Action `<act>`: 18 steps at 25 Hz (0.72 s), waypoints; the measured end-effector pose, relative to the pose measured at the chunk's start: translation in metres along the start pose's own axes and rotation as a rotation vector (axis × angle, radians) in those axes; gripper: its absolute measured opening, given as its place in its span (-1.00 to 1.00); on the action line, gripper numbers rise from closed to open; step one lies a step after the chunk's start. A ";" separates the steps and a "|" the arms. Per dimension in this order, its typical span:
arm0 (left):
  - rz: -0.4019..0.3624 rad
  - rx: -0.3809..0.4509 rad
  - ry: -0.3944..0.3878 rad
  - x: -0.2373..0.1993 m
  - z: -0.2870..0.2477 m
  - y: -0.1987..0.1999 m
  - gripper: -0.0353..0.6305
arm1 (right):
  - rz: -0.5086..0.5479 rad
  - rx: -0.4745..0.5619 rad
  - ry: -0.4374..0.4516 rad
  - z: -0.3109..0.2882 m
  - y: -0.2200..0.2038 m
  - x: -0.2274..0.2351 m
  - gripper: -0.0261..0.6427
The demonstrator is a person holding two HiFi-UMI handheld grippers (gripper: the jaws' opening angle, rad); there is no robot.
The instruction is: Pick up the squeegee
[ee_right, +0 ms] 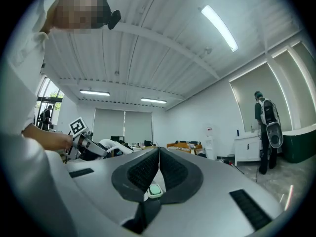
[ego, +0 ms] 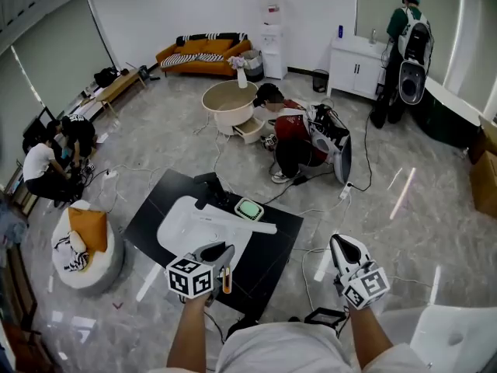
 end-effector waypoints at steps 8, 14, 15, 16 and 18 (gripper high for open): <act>-0.093 0.240 0.094 0.021 0.062 0.043 -0.66 | 0.039 0.073 0.095 0.001 0.046 -0.025 -0.88; -0.144 0.377 0.231 0.033 0.099 0.049 -0.66 | 0.073 0.085 0.110 0.002 0.068 -0.030 -0.88; -0.156 0.395 0.253 0.035 0.104 0.048 -0.66 | 0.072 0.089 0.112 0.003 0.070 -0.030 -0.88; -0.167 0.412 0.275 0.037 0.109 0.047 -0.66 | 0.072 0.092 0.113 0.003 0.071 -0.031 -0.88; -0.181 0.446 0.313 0.041 0.116 0.043 -0.66 | 0.070 0.092 0.112 0.004 0.071 -0.030 -0.88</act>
Point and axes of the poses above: the fingertips, and each gripper's own axes: z backward along the fingers, x to its right, y out of its top, the point moved 4 cm from there along z, backward along the fingers, and after that the axes turned 9 degrees about -z, right-handed, at the moved point
